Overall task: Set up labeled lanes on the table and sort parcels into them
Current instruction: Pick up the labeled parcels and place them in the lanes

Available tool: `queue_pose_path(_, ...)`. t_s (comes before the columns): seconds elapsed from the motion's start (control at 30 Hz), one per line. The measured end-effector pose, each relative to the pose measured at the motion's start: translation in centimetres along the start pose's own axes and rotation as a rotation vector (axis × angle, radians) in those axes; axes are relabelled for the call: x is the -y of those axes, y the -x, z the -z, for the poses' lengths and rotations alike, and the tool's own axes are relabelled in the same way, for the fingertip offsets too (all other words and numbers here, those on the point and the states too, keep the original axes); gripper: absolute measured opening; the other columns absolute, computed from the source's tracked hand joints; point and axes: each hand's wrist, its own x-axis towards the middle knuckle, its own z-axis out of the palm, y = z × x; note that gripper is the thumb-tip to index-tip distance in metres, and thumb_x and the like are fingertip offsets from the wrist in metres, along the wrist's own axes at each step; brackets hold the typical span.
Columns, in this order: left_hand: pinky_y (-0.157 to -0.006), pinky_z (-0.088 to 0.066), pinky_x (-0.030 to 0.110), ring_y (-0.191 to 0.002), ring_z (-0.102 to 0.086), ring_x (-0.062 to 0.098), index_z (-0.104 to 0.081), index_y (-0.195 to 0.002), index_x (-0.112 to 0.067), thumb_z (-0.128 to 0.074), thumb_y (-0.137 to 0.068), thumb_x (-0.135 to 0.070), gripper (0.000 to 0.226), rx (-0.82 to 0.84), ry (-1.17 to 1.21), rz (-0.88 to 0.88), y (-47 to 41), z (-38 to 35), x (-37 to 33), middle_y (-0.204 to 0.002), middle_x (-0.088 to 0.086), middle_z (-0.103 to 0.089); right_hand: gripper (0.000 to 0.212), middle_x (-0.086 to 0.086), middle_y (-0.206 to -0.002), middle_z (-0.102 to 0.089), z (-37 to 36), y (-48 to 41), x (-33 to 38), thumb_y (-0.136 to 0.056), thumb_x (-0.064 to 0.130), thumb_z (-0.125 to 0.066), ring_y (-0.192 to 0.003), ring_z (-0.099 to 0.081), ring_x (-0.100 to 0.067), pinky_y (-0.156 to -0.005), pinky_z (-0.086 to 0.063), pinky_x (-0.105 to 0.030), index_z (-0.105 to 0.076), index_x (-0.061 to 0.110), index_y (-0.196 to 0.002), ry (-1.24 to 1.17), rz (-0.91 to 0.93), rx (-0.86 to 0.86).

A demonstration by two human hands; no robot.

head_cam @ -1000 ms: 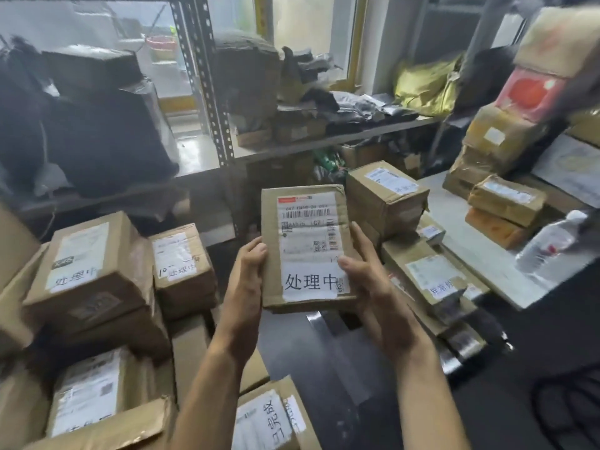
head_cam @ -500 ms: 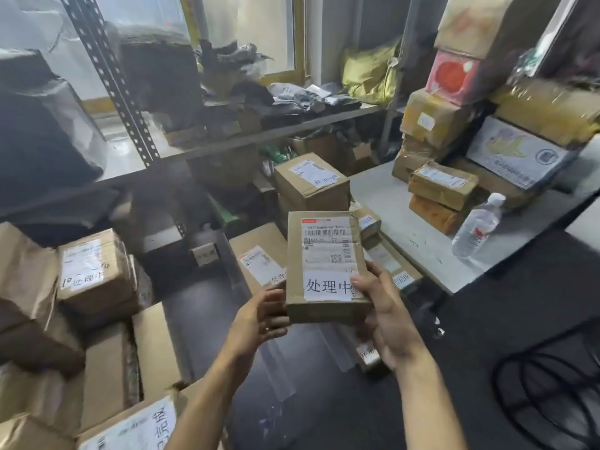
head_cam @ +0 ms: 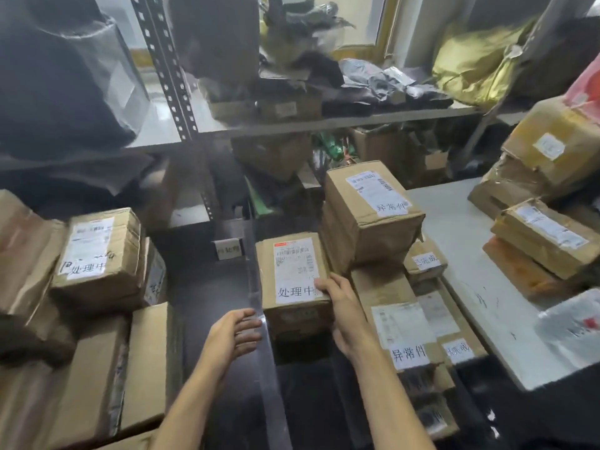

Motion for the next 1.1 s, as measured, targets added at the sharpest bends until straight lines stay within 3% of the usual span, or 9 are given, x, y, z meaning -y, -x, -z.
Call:
queue_pose_path(0.2, -0.080, -0.057, 0.038, -0.086, -0.071, 0.025, -0.070, -0.113, -0.013, -0.043, -0.102, -0.023, 0.030, 0.013, -0.059, -0.001, -4.9, -1.9, -2.6, -0.104, 0.011, -0.076, 0.048, -0.009, -0.119, -0.073, -1.5, -6.3, 0.5, -0.096, 0.025, -0.063, -0.102, -0.074, -0.023, -0.084, -0.060, -0.038, -0.047, 0.019, -0.141, 0.037, -0.035, -0.004)
queue_pose_path(0.37, -0.073, -0.051, 0.028, -0.093, -0.064, 0.021, -0.064, -0.117, -0.017, -0.036, -0.106, -0.020, 0.030, 0.048, -0.113, 0.021, -6.4, -4.0, -3.2, -0.104, 0.003, -0.072, 0.046, -0.002, -0.131, -0.066, -2.2, -8.8, 0.2, -0.103, 0.031, -0.053, -0.113, -0.065, -0.017, -0.099, -0.055, -0.041, -0.043, 0.027, -0.148, 0.382, 0.006, -0.044)
queue_pose_path(0.5, -0.063, -0.042, 0.022, -0.079, -0.051, 0.015, -0.063, -0.113, -0.022, -0.037, -0.106, -0.015, 0.028, 0.046, -0.077, 0.036, -6.0, -5.1, -3.1, -0.088, -0.002, -0.061, 0.045, 0.001, -0.136, -0.061, -1.7, -8.5, 0.1, -0.107, 0.029, -0.047, -0.114, -0.058, -0.013, -0.098, -0.051, -0.035, -0.041, 0.028, -0.151, 0.523, 0.038, -0.041)
queue_pose_path(0.6, -0.078, -0.050, 0.028, -0.093, -0.059, 0.015, -0.061, -0.119, -0.016, -0.039, -0.105, -0.014, 0.026, -0.009, -0.066, -0.013, -4.8, -5.0, -3.3, -0.104, 0.003, -0.066, 0.044, -0.001, -0.141, -0.057, -1.8, -7.3, 0.5, -0.105, 0.026, -0.050, -0.126, -0.055, -0.018, -0.107, -0.046, -0.039, -0.046, 0.024, -0.148, 0.618, 0.174, -0.097)
queue_pose_path(0.67, -0.095, -0.050, 0.034, -0.109, -0.059, 0.016, -0.058, -0.120, -0.021, -0.040, -0.106, -0.018, 0.023, -0.053, -0.116, -0.073, -3.5, -4.3, -3.4, -0.119, 0.003, -0.064, 0.039, -0.002, -0.142, -0.055, -2.3, -5.9, 1.1, -0.104, 0.023, -0.052, -0.128, -0.051, -0.015, -0.104, -0.042, -0.031, -0.052, 0.018, -0.143, 0.708, 0.340, -0.111)
queue_pose_path(0.77, -0.087, -0.049, 0.029, -0.114, -0.059, 0.017, -0.059, -0.127, -0.021, -0.039, -0.107, -0.022, 0.028, -0.123, -0.118, -0.171, -0.8, -2.6, -3.9, -0.123, 0.002, -0.064, 0.029, 0.005, -0.138, -0.058, -3.9, -3.3, 2.2, -0.104, 0.024, -0.054, -0.120, -0.053, -0.005, -0.097, -0.043, -0.022, -0.061, 0.022, -0.132, 0.709, 0.489, 0.004)
queue_pose_path(0.83, -0.086, -0.051, 0.029, -0.112, -0.063, 0.019, -0.062, -0.119, -0.024, -0.037, -0.108, -0.023, 0.027, -0.156, -0.107, -0.245, 1.1, -0.8, -4.3, -0.118, 0.001, -0.067, 0.020, 0.011, -0.121, -0.064, -5.9, -1.7, 2.7, -0.103, 0.024, -0.055, -0.108, -0.059, -0.002, -0.092, -0.045, -0.017, -0.064, 0.028, -0.120, 0.691, 0.523, 0.148)
queue_pose_path(0.97, -0.076, -0.053, 0.026, -0.094, -0.070, 0.020, -0.065, -0.107, -0.023, -0.037, -0.108, -0.017, 0.029, -0.252, -0.006, -0.357, 5.7, 4.5, -4.9, -0.103, 0.003, -0.074, 0.013, 0.025, -0.099, -0.068, -11.8, 2.2, 2.5, -0.102, 0.032, -0.056, -0.099, -0.069, -0.012, -0.095, -0.057, -0.042, -0.065, 0.040, -0.105, 0.667, 0.531, 0.420)
queue_pose_path(1.1, -0.072, -0.053, 0.028, -0.079, -0.071, 0.018, -0.068, -0.103, -0.021, -0.036, -0.108, -0.013, 0.033, -0.402, 0.066, -0.480, 11.1, 12.2, -5.6, -0.089, 0.000, -0.077, 0.020, 0.010, -0.096, -0.075, -19.1, 6.6, 1.6, -0.094, 0.040, -0.057, -0.093, -0.072, -0.016, -0.090, -0.058, -0.049, -0.072, 0.029, -0.101, 0.609, 0.544, 0.620)
